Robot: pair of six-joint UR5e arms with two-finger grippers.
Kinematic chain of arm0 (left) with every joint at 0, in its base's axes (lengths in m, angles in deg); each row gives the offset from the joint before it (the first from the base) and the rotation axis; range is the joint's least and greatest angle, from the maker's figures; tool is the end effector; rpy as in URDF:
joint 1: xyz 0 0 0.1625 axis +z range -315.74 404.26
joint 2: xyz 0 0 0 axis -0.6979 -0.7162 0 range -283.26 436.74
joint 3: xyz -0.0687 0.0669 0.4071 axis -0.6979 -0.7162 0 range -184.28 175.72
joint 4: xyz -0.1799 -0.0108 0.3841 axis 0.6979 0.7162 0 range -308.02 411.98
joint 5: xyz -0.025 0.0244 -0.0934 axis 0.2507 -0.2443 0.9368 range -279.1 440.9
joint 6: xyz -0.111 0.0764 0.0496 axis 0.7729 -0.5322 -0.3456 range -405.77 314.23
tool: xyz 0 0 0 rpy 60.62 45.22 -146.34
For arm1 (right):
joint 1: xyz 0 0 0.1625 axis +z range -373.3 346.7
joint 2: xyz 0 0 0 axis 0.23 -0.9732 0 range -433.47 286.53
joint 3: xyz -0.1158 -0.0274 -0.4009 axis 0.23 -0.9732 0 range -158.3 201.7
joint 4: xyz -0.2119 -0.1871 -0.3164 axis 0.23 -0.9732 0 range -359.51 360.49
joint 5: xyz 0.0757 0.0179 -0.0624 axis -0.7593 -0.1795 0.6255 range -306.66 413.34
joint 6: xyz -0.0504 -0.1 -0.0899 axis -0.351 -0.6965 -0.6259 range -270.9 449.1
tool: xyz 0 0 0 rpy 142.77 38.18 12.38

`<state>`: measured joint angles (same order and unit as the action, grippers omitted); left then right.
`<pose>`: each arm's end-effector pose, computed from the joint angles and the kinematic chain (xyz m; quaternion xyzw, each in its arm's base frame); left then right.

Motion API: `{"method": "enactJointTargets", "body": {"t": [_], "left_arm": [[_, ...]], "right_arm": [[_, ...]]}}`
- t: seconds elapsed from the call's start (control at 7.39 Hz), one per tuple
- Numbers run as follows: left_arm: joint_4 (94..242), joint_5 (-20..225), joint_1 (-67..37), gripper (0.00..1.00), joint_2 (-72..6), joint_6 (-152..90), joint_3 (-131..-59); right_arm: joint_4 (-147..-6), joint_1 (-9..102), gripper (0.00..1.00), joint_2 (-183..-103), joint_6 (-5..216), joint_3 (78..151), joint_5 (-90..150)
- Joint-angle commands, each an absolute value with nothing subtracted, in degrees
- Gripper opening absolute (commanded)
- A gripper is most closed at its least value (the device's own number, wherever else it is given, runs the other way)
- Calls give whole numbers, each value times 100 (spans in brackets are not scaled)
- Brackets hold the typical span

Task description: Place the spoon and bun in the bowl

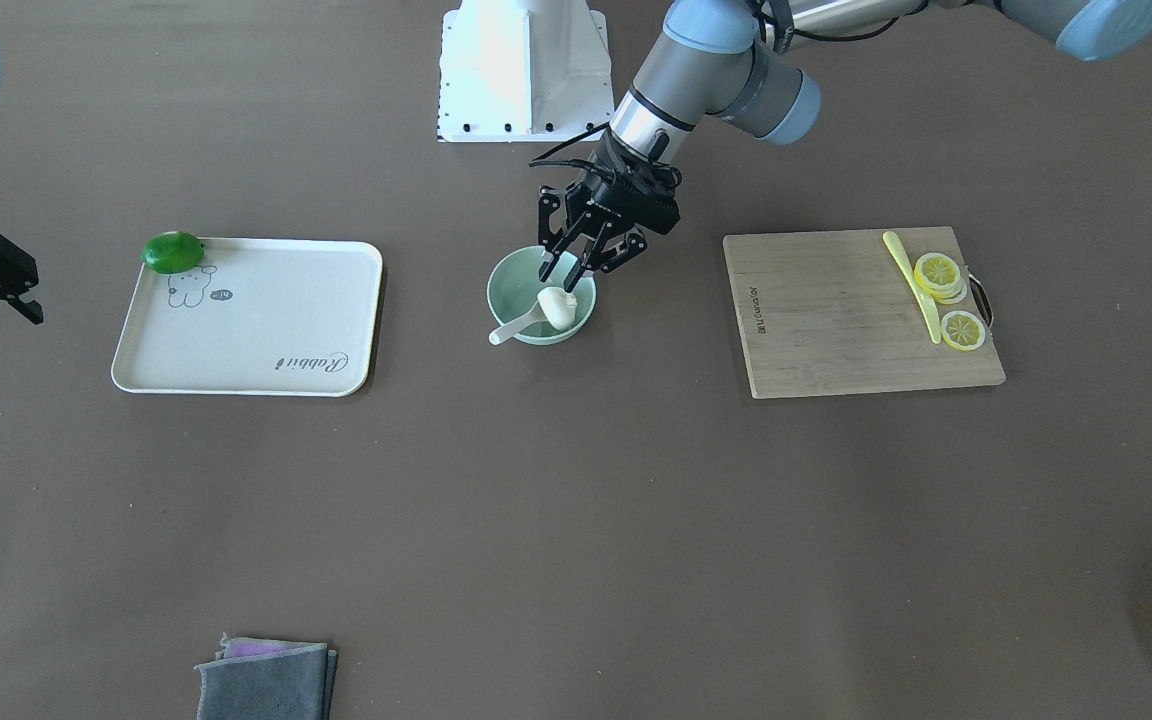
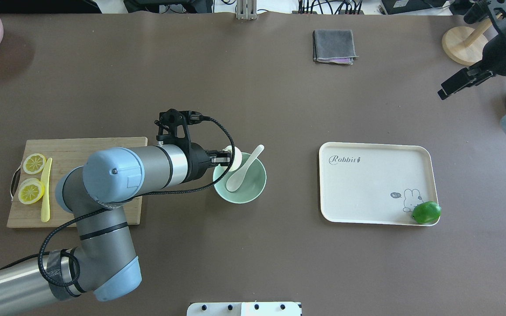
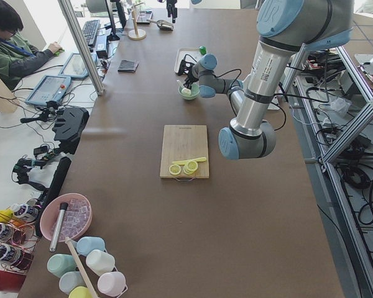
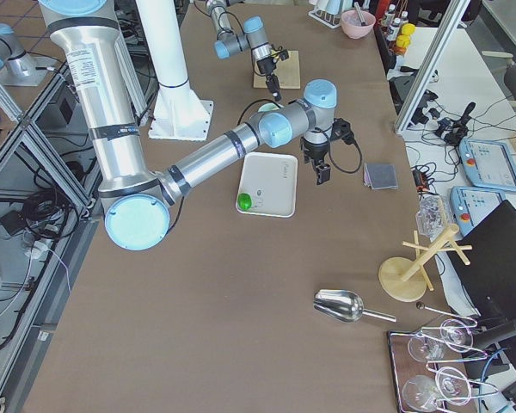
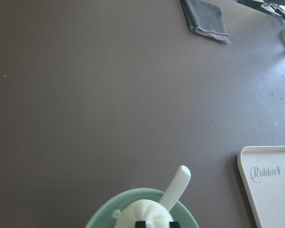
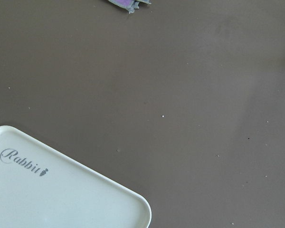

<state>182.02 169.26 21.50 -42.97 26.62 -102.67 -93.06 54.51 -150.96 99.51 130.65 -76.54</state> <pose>0.5787 -0.3917 0.2090 0.2279 0.5877 -0.0439 0.7751 -0.1785 -0.5469 0.4113 0.1247 -0.3813 -0.1755 0.8990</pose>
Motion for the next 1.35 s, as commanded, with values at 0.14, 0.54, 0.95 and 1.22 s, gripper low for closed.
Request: {"method": "enactJointTargets", "body": {"t": [0.14,0.54,0.95,1.22], "left_arm": [[18162,16975,2220,98,-4314,2665,-10446],[17349,18900,1118,98,-4095,2229,-10692],[16477,20312,-255,98,-3464,237,-10886],[16080,21041,-1387,99,-2762,-1605,-10948]], "right_arm": [[-9311,5517,100,-15449,9903,13086,-7700],[-9311,5928,100,-16178,9877,13069,-7700],[-9398,6534,100,-16470,9046,12885,-7744],[-9382,6711,100,-16671,8919,12709,-7744]]}}
